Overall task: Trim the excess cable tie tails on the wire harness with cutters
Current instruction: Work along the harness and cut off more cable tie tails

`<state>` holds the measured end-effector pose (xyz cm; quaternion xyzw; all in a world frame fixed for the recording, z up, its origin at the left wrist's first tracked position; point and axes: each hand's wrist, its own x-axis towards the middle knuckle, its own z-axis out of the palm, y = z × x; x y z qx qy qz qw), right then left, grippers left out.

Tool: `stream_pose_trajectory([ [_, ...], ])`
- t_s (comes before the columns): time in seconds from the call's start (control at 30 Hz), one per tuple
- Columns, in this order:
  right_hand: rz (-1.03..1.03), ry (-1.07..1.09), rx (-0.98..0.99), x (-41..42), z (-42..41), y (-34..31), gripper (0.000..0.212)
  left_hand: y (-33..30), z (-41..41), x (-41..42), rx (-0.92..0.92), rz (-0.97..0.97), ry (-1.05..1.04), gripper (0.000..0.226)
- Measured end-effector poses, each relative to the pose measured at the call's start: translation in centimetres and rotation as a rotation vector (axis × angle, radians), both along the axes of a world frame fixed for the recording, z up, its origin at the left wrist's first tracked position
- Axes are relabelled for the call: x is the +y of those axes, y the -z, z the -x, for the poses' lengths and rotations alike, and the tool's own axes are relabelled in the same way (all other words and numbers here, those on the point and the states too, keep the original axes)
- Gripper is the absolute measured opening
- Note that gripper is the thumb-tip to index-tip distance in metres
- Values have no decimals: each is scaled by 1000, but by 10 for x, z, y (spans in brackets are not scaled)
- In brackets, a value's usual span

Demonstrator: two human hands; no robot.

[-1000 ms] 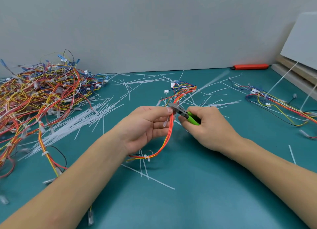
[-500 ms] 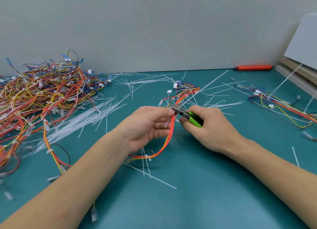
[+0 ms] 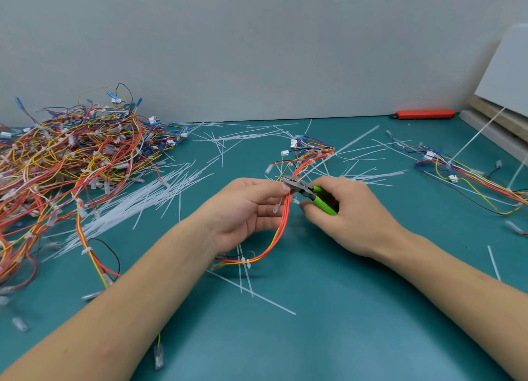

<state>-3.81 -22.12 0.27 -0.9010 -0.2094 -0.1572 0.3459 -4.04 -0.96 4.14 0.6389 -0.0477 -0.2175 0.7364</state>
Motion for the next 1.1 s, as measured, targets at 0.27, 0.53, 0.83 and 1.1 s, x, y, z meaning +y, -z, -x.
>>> stream_pose_trajectory([
  [0.27,21,40,42,-4,0,3,37,3,-2,0,27,-14,-5,32],
  [0.53,8,-6,-4,-2,-2,0,17,1,0,0,24,2,4,24],
  [0.83,7,54,35,-2,0,3,37,1,-1,1,23,30,19,14],
  [1.1,18,-8,-15,-1,0,-1,9,2,0,0,26,24,10,29],
])
